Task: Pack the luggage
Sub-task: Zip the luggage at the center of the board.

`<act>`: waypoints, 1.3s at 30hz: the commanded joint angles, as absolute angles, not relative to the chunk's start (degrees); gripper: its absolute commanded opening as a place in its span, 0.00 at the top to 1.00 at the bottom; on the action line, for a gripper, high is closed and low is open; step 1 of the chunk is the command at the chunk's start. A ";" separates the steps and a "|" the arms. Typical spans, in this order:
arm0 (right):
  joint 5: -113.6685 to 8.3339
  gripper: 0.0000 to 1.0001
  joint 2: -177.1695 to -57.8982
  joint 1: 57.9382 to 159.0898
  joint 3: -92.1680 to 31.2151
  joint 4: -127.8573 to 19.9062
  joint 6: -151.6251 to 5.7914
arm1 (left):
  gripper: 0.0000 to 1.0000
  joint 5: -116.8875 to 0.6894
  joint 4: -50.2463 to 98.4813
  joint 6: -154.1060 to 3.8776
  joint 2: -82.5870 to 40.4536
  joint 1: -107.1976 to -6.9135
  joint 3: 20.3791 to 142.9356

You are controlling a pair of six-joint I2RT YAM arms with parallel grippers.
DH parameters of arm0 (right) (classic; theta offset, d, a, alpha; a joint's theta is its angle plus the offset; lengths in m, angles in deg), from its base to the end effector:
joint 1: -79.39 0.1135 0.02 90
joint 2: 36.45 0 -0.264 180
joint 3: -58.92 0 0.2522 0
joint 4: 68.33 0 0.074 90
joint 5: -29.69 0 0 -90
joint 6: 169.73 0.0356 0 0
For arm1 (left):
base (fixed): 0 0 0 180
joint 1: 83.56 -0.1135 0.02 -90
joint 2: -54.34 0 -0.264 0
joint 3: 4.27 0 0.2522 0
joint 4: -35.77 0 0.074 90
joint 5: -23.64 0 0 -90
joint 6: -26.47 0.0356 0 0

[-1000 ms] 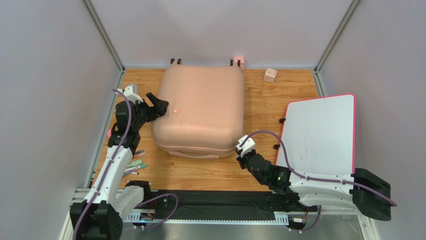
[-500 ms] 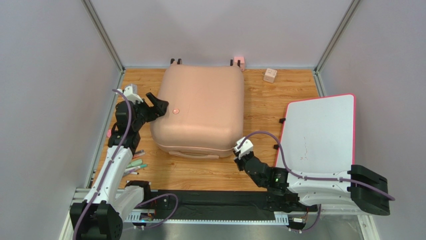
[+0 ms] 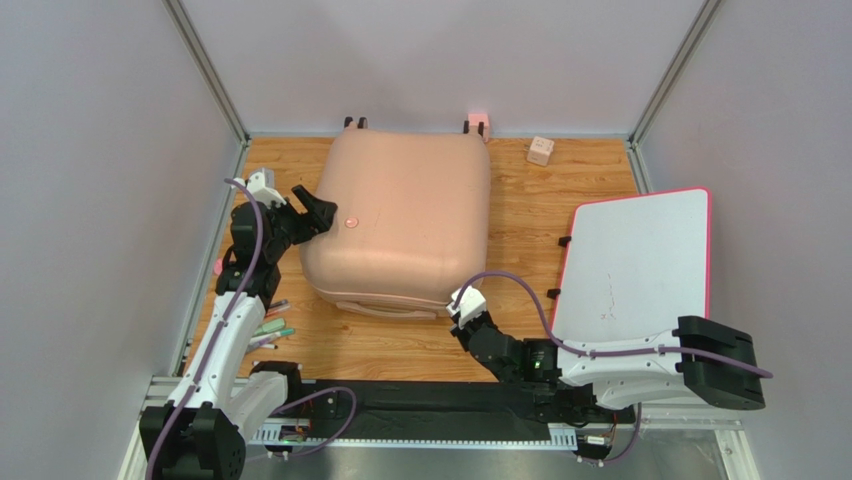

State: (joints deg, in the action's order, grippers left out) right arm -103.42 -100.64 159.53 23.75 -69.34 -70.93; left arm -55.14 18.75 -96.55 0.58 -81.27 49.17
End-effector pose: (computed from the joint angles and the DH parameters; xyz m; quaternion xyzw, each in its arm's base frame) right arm 0.0606 0.2065 0.1819 -0.3112 0.7580 0.1108 0.5624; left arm 0.2196 -0.0157 0.2926 -0.1566 0.7884 -0.2539 0.5379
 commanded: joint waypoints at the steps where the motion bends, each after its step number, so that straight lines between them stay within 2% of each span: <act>1: -99.16 1.00 -102.54 162.27 17.65 -74.70 -67.08 | 0.09 -47.38 7.25 -97.11 -0.50 -78.72 46.31; 13: -98.02 1.00 -114.31 163.23 5.53 -71.27 -62.68 | 0.09 -47.03 7.34 -97.11 -0.24 -78.72 46.14; 39: -96.69 1.00 -131.37 163.41 -8.80 -75.49 -62.33 | 0.09 -45.36 8.39 -98.08 1.43 -78.63 44.30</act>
